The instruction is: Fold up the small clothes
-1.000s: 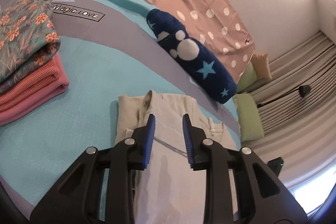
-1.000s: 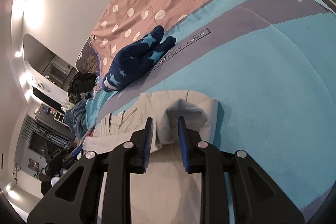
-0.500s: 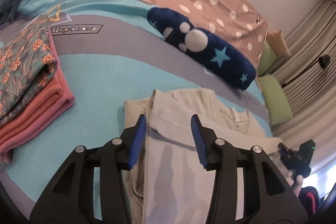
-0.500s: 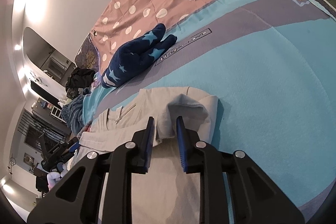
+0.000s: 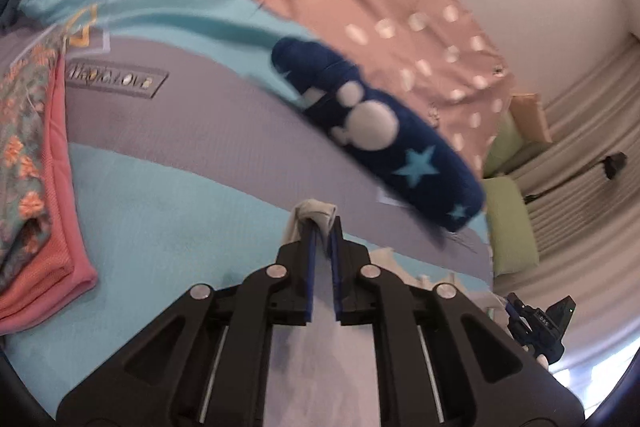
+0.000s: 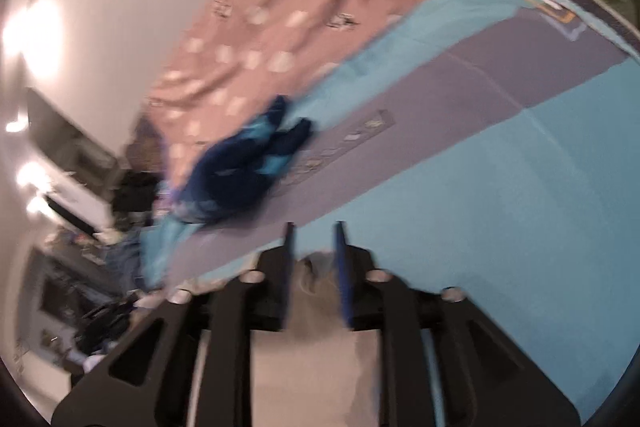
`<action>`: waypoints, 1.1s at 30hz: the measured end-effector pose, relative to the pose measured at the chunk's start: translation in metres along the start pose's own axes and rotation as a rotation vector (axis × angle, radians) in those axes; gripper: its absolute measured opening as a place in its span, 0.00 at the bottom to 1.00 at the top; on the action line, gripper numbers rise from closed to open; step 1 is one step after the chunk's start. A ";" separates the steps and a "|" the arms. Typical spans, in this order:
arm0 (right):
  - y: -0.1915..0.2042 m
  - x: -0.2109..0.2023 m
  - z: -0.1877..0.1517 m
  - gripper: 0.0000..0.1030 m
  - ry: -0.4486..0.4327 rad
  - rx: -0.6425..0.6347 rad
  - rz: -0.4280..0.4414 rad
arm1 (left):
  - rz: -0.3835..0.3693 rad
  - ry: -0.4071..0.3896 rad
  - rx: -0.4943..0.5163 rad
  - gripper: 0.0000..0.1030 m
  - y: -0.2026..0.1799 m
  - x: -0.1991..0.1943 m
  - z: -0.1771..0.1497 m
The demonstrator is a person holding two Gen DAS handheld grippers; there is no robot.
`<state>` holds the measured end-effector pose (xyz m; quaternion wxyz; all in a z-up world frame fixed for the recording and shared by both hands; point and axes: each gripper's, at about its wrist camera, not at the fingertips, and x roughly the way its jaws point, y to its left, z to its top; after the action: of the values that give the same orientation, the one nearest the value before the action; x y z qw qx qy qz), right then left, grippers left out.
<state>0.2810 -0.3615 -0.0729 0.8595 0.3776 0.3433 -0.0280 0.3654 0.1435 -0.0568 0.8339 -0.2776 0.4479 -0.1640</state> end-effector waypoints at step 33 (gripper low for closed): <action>-0.065 -0.127 -0.117 0.25 0.105 -0.076 0.007 | 0.036 -0.013 0.396 0.40 -0.038 -0.104 -0.133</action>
<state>0.0975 -0.3570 -0.0922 0.8542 0.3468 0.3873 0.0079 0.1962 0.1255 -0.0247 0.8780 -0.1012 0.4064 -0.2319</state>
